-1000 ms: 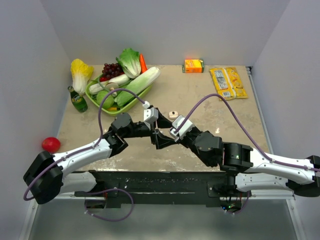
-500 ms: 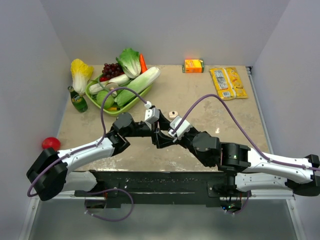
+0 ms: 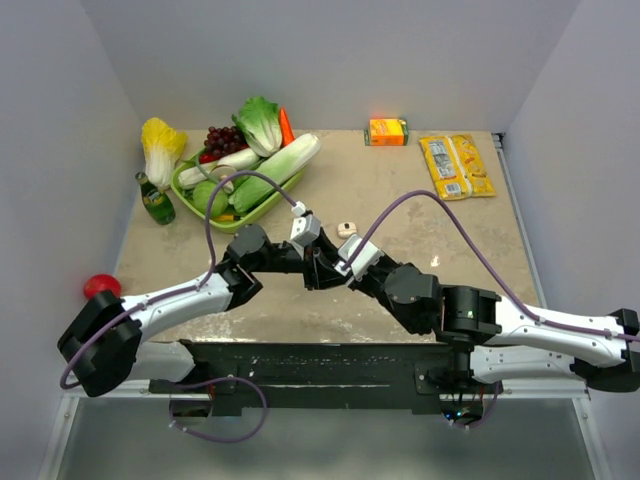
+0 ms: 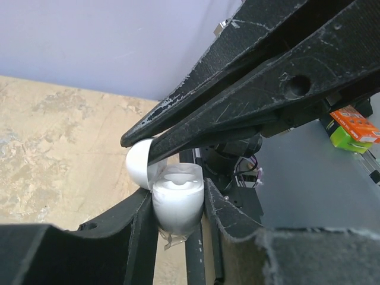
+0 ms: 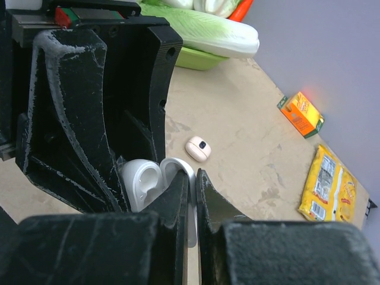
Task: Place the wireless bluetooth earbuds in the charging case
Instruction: Open the charging case.
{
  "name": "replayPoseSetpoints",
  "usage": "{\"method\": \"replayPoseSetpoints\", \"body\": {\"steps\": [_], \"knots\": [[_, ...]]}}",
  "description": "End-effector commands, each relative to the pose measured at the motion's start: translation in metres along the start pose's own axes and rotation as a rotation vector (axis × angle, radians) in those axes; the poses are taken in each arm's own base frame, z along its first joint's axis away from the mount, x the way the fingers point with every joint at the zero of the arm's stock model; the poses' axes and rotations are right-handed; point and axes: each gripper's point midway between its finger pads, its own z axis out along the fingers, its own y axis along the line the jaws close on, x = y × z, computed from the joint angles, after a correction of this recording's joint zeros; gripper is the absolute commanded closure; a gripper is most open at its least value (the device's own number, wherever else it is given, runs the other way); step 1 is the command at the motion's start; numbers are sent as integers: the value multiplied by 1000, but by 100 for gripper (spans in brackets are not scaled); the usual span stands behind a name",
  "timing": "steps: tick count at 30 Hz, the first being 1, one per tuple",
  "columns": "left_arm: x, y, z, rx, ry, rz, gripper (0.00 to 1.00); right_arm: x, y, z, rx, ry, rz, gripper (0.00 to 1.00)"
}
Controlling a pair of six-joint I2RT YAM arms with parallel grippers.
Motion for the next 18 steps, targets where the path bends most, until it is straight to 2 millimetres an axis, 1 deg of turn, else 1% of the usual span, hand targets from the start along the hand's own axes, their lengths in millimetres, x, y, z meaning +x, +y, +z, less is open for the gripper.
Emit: {"method": "replayPoseSetpoints", "body": {"steps": [1, 2, 4, 5, 7, 8, 9, 10, 11, 12, 13, 14, 16, 17, 18], "knots": [[-22, 0, -1, -17, -96, 91, 100, -18, -8, -2, 33, -57, 87, 100], [-19, 2, -2, -35, -100, 89, 100, -18, -7, -3, 31, -60, 97, 100], [-21, 2, -5, -44, -116, 106, 100, -20, -10, -4, 35, -68, 116, 100], [-17, 3, -7, -57, -117, 105, 100, -21, -9, -5, 32, -71, 140, 100], [-20, 1, -10, -62, -136, 120, 100, -22, -10, -5, 34, -74, 157, 100], [-18, 3, -12, -79, -139, 118, 100, -23, -11, -6, 40, -76, 176, 100], [-18, 3, -13, -81, -145, 122, 100, -26, -13, -6, 48, -80, 194, 95], [-20, 2, -15, -88, -155, 128, 100, -28, -14, -7, 48, -86, 219, 81], [-16, 5, -18, -109, -158, 120, 100, -31, -14, -8, 45, -95, 235, 73], [-19, 3, -20, -115, -173, 128, 100, -35, -16, -10, 43, -104, 253, 67], [-18, 4, -21, -125, -177, 128, 100, -38, -16, -11, 39, -114, 281, 57], [-14, 8, -25, -154, -181, 117, 100, -41, -16, -12, 29, -125, 300, 54], [-15, 10, -30, -187, -205, 120, 100, -49, -19, -16, 24, -148, 350, 47], [-10, 14, -35, -224, -211, 110, 100, -54, -22, -19, 19, -163, 373, 46], [-15, 12, -39, -233, -236, 123, 100, -59, -24, -22, 10, -178, 392, 45]]}}
